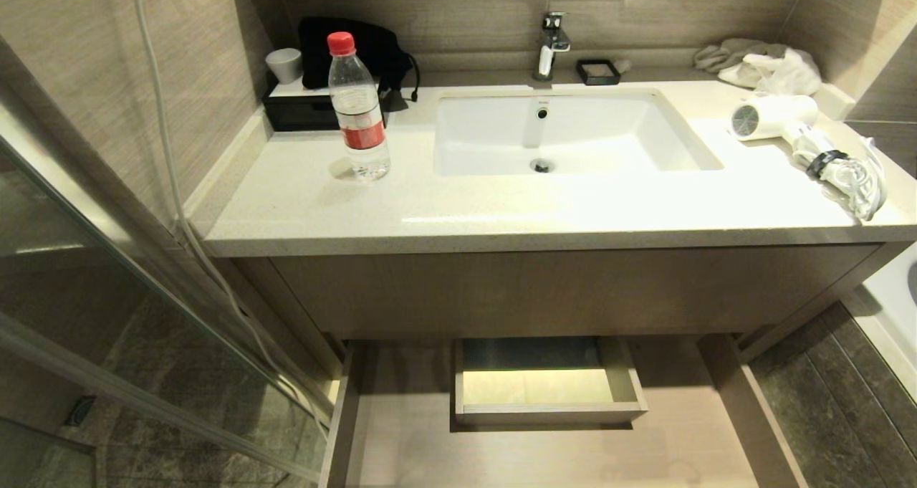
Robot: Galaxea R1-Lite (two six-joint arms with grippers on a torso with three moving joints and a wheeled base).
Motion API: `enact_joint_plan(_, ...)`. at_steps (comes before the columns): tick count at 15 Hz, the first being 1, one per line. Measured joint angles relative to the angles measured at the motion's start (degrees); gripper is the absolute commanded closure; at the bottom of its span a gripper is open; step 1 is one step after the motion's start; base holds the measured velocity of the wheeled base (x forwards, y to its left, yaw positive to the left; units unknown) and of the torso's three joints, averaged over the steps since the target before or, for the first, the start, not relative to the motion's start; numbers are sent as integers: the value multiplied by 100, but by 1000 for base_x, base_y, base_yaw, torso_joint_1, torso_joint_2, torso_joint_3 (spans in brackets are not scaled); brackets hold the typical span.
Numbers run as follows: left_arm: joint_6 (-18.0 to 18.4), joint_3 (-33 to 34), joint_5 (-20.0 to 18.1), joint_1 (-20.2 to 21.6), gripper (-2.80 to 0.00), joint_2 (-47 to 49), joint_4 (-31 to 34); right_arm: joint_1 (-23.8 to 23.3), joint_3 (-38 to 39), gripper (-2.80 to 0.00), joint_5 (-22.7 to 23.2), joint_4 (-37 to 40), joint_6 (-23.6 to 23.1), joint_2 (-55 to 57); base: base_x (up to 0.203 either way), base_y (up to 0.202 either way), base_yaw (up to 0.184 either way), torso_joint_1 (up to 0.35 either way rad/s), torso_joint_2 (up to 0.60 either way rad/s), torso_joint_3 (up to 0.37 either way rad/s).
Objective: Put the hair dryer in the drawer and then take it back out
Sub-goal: Pick up the hairdryer
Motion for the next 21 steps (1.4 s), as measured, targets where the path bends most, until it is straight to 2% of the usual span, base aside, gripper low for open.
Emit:
enact_joint_plan(9, 2, 0, -2, 0, 0, 0, 7, 0, 0, 0, 0, 0, 1, 0, 0, 0, 0, 1, -13, -9)
enact_joint_plan(15, 0, 0, 0, -1, 0, 0, 2, 0, 0, 0, -10, -2, 12, 2, 0, 0, 0, 203, -446, -239)
enact_joint_plan(21, -2, 0, 0, 0, 0, 0, 2, 7, 0, 0, 0, -5, 15, 0, 3, -6, 161, 123, -250, -132)
